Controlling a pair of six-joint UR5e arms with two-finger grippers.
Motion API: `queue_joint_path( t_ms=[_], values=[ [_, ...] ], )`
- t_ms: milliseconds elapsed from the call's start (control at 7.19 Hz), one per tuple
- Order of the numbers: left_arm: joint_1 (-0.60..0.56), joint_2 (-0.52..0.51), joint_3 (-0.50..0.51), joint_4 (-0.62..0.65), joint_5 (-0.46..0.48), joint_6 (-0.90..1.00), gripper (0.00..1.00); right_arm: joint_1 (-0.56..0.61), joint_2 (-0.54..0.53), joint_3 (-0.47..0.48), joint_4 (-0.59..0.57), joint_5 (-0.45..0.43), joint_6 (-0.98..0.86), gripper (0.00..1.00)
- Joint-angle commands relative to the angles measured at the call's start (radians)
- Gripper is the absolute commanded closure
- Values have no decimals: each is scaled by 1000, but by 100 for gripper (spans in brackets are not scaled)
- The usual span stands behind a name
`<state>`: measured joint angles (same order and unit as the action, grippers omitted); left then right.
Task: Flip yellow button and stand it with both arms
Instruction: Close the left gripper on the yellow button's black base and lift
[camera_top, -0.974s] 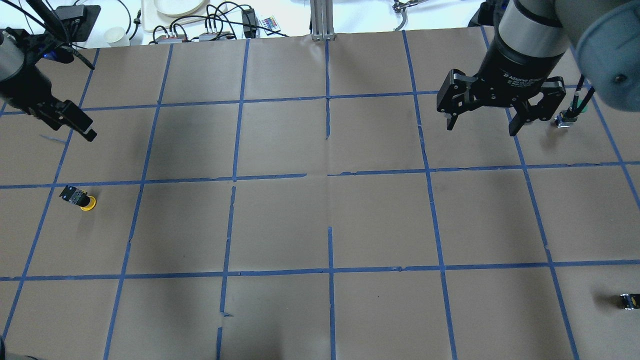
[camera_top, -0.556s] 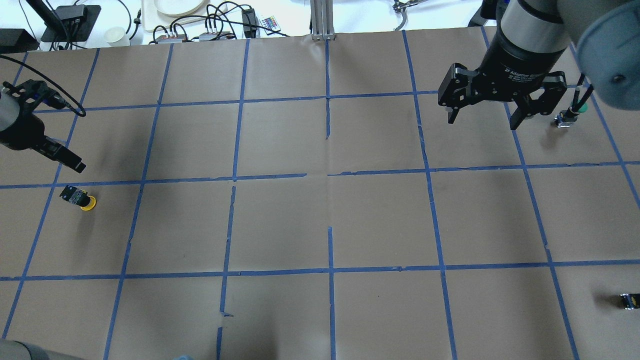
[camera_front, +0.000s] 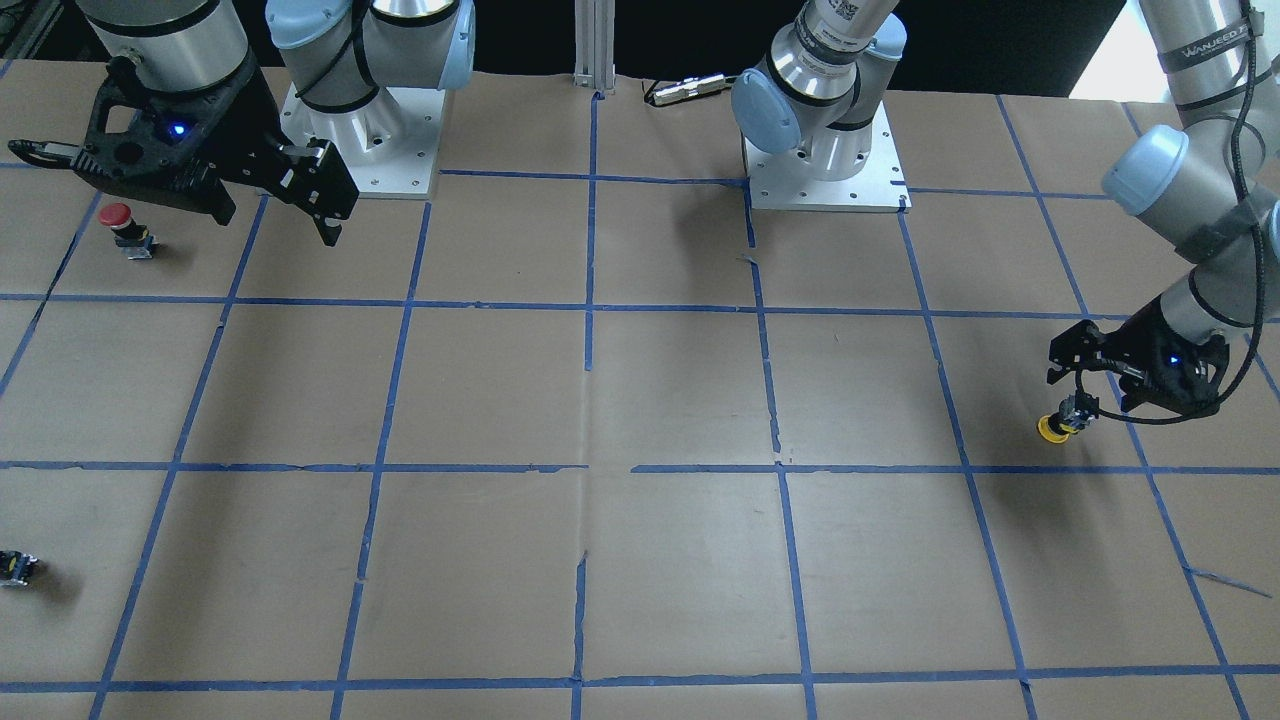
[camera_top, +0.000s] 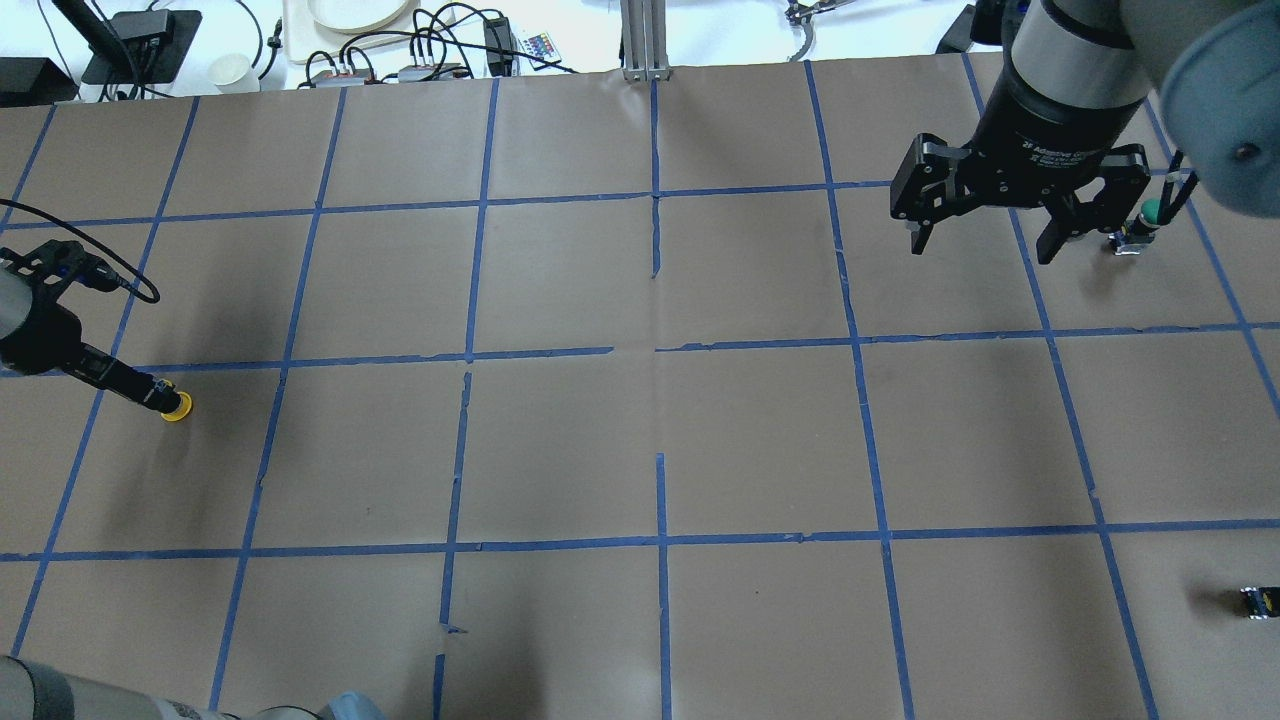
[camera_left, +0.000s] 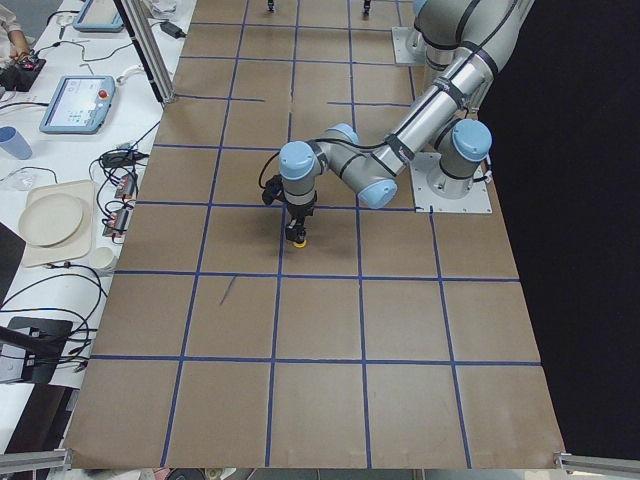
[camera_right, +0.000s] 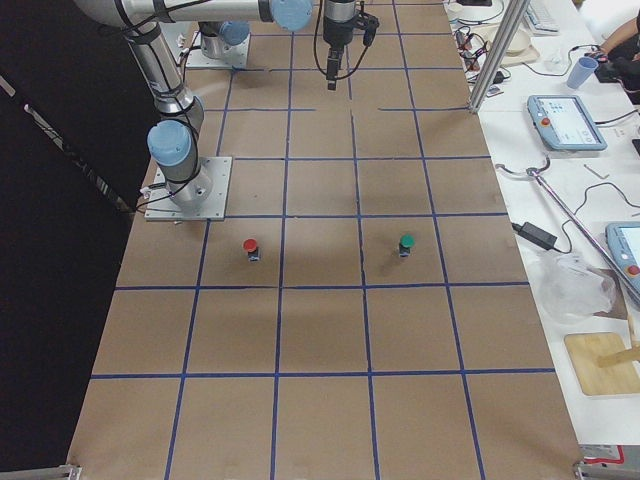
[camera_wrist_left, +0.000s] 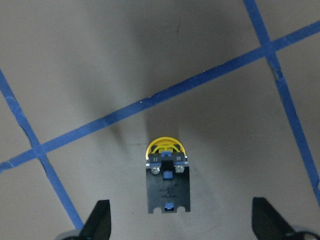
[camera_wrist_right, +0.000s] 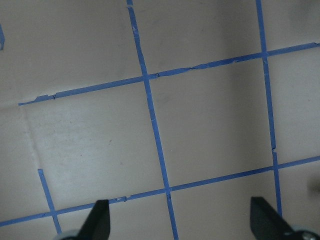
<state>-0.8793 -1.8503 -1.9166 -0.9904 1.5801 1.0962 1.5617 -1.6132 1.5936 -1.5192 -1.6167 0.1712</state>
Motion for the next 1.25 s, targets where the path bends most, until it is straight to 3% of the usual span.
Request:
queue_joint_path(
  t_ms=[0,1113],
  values=[
    [7,-47,5,16,1,10,1,1,-2,0,8,8,-4,0],
    [-4,-29,-1,16,1,14,29,-8,1,-9,33,9,-10,0]
  ],
)
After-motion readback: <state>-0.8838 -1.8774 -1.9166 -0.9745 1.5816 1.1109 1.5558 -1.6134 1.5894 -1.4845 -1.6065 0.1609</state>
